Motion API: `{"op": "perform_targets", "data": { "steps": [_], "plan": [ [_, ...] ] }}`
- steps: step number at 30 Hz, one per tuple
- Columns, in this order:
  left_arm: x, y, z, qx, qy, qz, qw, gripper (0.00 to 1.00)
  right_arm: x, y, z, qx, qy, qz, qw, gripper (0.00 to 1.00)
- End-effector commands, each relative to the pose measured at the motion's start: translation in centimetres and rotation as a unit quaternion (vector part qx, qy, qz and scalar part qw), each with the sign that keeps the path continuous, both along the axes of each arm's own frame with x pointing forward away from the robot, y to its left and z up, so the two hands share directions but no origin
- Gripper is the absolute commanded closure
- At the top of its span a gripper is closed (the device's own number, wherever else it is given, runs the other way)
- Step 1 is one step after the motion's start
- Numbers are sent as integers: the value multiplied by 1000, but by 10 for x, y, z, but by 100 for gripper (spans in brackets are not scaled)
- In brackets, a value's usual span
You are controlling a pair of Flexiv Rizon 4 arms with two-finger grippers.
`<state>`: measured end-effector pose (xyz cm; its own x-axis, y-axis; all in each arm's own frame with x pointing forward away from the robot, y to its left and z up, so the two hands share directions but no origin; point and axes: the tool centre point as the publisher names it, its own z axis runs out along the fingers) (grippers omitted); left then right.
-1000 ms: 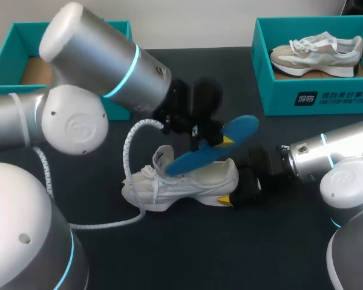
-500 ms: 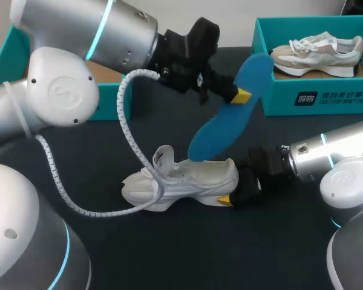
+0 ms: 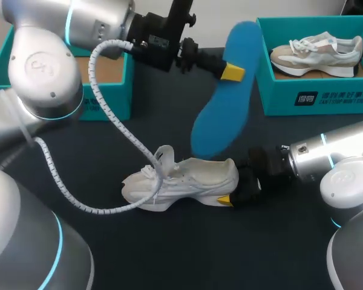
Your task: Take the shoe out of the shoebox, open the shoe tongue, remove and reinsert the insole, then place the shoe into the shoebox
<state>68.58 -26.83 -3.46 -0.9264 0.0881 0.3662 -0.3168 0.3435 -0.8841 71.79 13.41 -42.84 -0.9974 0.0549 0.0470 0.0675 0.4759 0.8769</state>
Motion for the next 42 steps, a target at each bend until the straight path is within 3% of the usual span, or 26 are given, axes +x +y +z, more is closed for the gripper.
{"op": "perform_targets", "data": {
  "steps": [1, 11, 17, 33, 42],
  "plan": [
    [0, 1, -1, 0, 0, -1, 1000, 100, 0, 3, -7, -1, 1, -1, 1000, 100],
    [0, 1, -1, 0, 0, -1, 1000, 100, 0, 3, -7, -1, 1, -1, 1000, 100],
    [-18, 17, 23, -31, 62, 32, 997, 100, 0, 3, -7, -1, 1, -1, 1000, 100],
    [-53, 13, 76, -75, 207, 29, 975, 100, 0, 3, -7, -1, 1, -1, 1000, 100],
    [-73, 12, 86, -69, 249, 43, 965, 100, 0, 3, -7, -1, 1, -1, 1000, 100]
  ]
}}
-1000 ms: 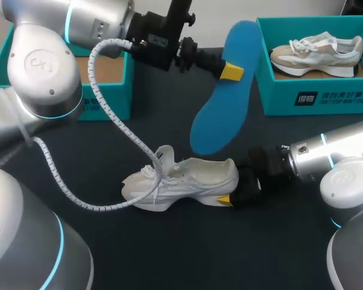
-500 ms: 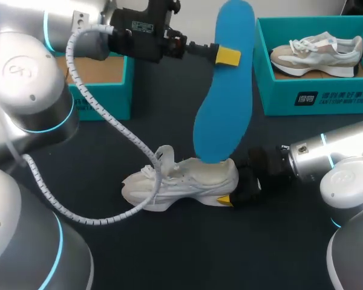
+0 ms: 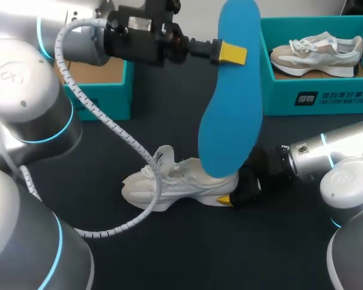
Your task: Take the shoe out of the shoebox, open the shoe tongue, remove and reinsert the insole, then place the shoe into the shoebox
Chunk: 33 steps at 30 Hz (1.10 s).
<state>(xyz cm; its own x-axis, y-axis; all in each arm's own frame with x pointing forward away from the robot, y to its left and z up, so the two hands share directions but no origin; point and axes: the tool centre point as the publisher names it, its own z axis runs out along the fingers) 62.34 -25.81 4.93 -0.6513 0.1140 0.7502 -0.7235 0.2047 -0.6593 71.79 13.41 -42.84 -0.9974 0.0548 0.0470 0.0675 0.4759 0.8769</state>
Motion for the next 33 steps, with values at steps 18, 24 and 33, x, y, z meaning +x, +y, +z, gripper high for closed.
{"op": "perform_targets", "data": {
  "steps": [18, 24, 33],
  "plan": [
    [-33, 4, 4, -14, 39, -4, 999, 100, 0, 3, -6, -1, 1, -1, 1000, 100],
    [-33, 4, 4, -14, 39, -4, 999, 100, 0, 3, -6, -1, 1, -1, 1000, 100],
    [-33, 4, 4, -14, 39, -4, 999, 100, 7, 0, 25, -30, -21, 12, 999, 0]
  ]
}}
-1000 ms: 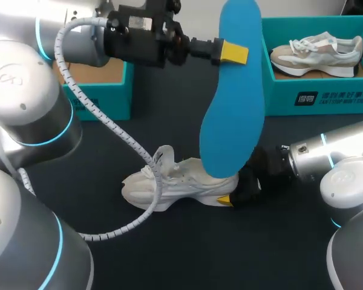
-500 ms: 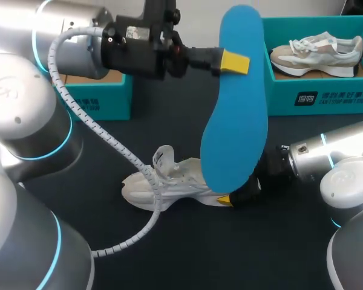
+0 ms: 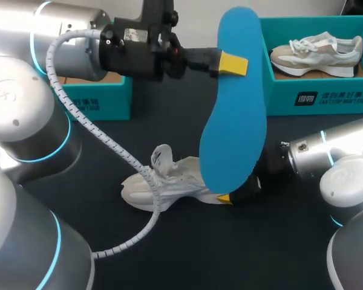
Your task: Take the shoe out of the shoebox, open the shoe tongue, remove and reinsert the insole, then place the shoe into the shoebox
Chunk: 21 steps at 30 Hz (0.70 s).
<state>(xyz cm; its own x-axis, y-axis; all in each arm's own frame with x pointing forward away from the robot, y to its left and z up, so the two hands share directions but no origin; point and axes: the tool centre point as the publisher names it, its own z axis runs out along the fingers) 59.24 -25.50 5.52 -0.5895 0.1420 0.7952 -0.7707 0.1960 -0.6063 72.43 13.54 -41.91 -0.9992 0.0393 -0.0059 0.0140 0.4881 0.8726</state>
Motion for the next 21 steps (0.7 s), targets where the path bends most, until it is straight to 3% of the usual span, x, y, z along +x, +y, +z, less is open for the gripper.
{"op": "perform_targets", "data": {
  "steps": [1, 11, 21],
  "plan": [
    [-2, 1, -2, -1, 0, 1, 1000, 100, 1, -2, 17, -28, 7, 3, 1000, 0],
    [-2, 1, -2, -1, 0, 1, 1000, 100, -12, -17, 41, -79, 9, -2, 997, 0],
    [-2, 1, -2, -1, 0, 1, 1000, 100, -17, -21, 65, -180, 11, 3, 984, 0]
  ]
}}
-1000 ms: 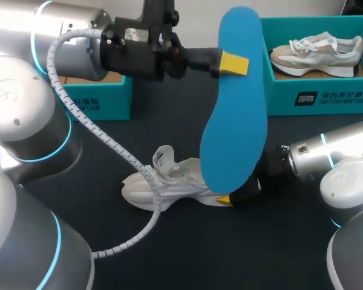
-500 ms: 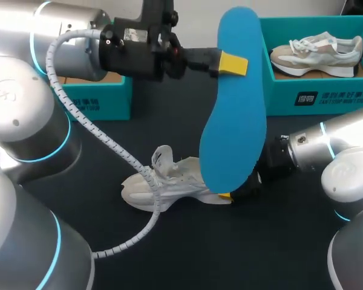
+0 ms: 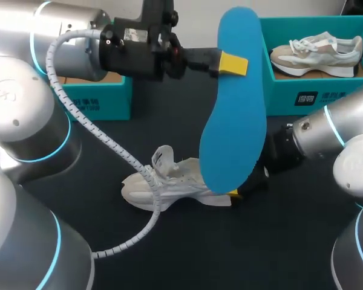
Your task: Take the shoe out of the shoebox, open the shoe tongue, remove and reinsert the insole, then place the shoe into the shoebox
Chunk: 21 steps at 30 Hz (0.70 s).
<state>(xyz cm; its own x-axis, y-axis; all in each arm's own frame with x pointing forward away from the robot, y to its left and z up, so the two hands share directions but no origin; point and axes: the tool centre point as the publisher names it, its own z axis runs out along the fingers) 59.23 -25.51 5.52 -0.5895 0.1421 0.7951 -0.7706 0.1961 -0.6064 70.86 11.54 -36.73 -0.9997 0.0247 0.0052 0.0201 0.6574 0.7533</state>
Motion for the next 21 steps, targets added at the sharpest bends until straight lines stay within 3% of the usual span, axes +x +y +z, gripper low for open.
{"op": "perform_targets", "data": {
  "steps": [1, 13, 21],
  "plan": [
    [-2, 1, -2, 0, 0, 1, 1000, 100, 0, -1, 14, -85, 0, -4, 996, 0],
    [-2, 1, -2, 0, 0, 1, 1000, 100, 3, 8, 24, -187, 1, -26, 982, 0],
    [-2, 1, -2, 0, 0, 1, 1000, 100, 3, 8, 24, -187, 1, -26, 982, 0]
  ]
}}
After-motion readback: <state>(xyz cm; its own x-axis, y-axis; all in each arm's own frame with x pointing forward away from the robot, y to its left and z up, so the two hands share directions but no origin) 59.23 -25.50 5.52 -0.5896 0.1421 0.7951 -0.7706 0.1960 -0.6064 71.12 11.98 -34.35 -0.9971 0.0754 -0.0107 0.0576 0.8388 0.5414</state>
